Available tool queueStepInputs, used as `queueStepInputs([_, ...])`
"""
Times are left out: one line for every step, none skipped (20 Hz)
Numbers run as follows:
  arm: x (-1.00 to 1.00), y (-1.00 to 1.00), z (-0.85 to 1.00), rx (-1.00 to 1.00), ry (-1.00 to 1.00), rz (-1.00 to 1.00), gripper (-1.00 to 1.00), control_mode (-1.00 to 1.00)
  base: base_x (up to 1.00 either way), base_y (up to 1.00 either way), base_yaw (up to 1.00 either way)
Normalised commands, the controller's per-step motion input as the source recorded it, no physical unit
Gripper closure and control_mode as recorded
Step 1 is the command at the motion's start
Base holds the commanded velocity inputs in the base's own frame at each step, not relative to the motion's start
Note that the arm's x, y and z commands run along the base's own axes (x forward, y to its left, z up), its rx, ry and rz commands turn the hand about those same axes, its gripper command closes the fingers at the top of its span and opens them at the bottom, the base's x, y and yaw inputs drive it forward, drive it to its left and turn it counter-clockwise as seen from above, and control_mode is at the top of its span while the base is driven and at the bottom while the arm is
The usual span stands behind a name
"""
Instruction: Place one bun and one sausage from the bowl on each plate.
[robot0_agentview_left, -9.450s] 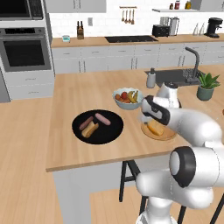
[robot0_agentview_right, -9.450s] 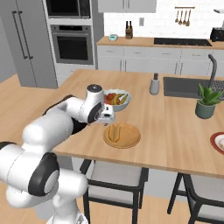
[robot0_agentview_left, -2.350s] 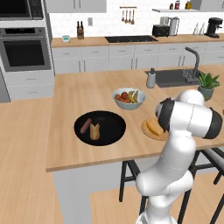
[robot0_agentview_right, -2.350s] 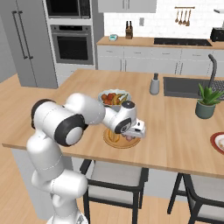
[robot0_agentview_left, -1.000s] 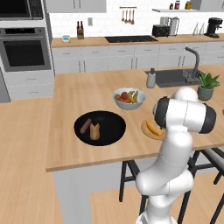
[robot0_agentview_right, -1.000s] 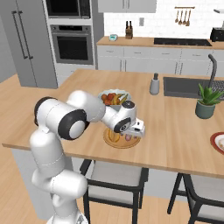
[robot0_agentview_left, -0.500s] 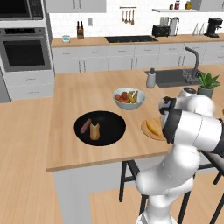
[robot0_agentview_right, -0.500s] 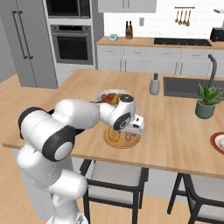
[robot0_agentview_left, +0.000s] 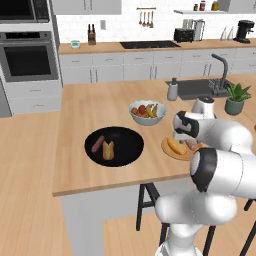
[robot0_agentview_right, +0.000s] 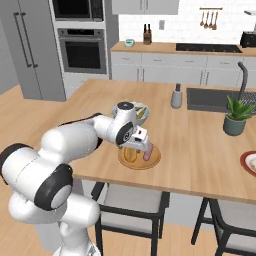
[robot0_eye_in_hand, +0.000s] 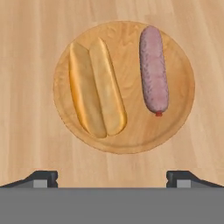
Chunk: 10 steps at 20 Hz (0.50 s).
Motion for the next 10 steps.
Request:
queueStepInputs([-0.03, 0.79, 0.31, 0.0, 0.07, 0.0, -1.0, -1.0, 0.0, 0.0, 0.0])
queueStepInputs([-0.02, 0.71, 0.28, 0.0, 0.08, 0.0, -1.0, -1.0, 0.0, 0.0, 0.0])
queueStepInputs([-0.04, 0.69, 0.22, 0.0, 0.07, 0.0, -1.0, -1.0, 0.0, 0.0, 0.0])
queueStepInputs([0.0, 0.74, 0.21, 0.0, 0.07, 0.0, -1.0, -1.0, 0.0, 0.0, 0.0])
queueStepInputs([0.0, 0.7, 0.19, 0.0, 0.07, 0.0, -1.0, -1.0, 0.0, 0.0, 0.0])
queueStepInputs([0.0, 0.68, 0.14, 0.0, 0.07, 0.0, -1.0, -1.0, 0.0, 0.0, 0.0])
queueStepInputs([0.0, 0.68, 0.1, 0.0, 0.08, 0.0, -1.0, -1.0, 0.0, 0.0, 0.0])
queueStepInputs([0.0, 0.66, 0.09, 0.0, 0.07, 0.0, -1.0, -1.0, 0.0, 0.0, 0.0])
queueStepInputs([0.0, 0.63, 0.06, 0.0, 0.07, 0.0, -1.0, -1.0, 0.0, 0.0, 0.0])
queueStepInputs([0.0, 0.71, 0.04, 0.0, 0.07, 0.0, -1.0, -1.0, 0.0, 0.0, 0.0])
